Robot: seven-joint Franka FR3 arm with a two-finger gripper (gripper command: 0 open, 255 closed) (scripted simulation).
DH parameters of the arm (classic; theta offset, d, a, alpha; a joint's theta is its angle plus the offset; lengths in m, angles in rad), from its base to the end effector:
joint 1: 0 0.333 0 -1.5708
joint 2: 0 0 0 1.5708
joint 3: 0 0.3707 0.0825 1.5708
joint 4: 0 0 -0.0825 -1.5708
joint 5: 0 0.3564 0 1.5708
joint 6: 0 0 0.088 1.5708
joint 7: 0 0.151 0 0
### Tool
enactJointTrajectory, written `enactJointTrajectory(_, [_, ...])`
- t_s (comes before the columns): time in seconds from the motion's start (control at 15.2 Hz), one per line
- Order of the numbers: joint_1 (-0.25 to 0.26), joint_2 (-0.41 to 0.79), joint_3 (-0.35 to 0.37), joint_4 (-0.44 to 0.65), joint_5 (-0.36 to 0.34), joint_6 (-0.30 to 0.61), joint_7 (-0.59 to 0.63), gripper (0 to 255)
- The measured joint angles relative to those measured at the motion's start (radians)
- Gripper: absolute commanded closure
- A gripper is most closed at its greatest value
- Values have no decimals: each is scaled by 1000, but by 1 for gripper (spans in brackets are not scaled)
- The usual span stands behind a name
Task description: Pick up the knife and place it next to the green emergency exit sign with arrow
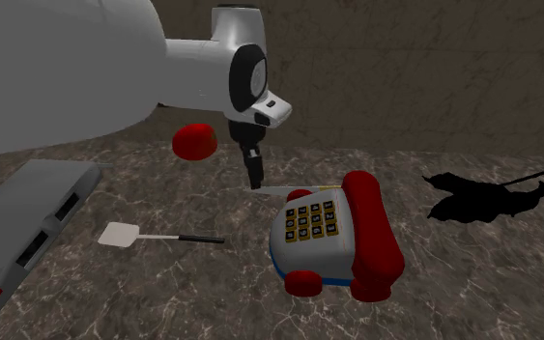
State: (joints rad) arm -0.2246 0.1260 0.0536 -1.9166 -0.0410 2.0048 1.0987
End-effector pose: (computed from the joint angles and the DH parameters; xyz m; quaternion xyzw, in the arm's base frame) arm 0.5565 -0.1013 0.4478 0.8101 -0.5858 -0.0101 0.0219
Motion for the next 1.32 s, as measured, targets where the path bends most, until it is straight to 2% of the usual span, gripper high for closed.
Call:
enactJointTrajectory(0.4, [-29,180,-50,143,13,39,173,0])
enactJointTrajectory(0.53, [-37,211,-61,165,17,47,194,0])
enactJointTrajectory(0.99, [-38,250,-63,130,19,125,205,0])
enactJointTrajectory(1.32, [-39,254,-63,126,19,133,204,0])
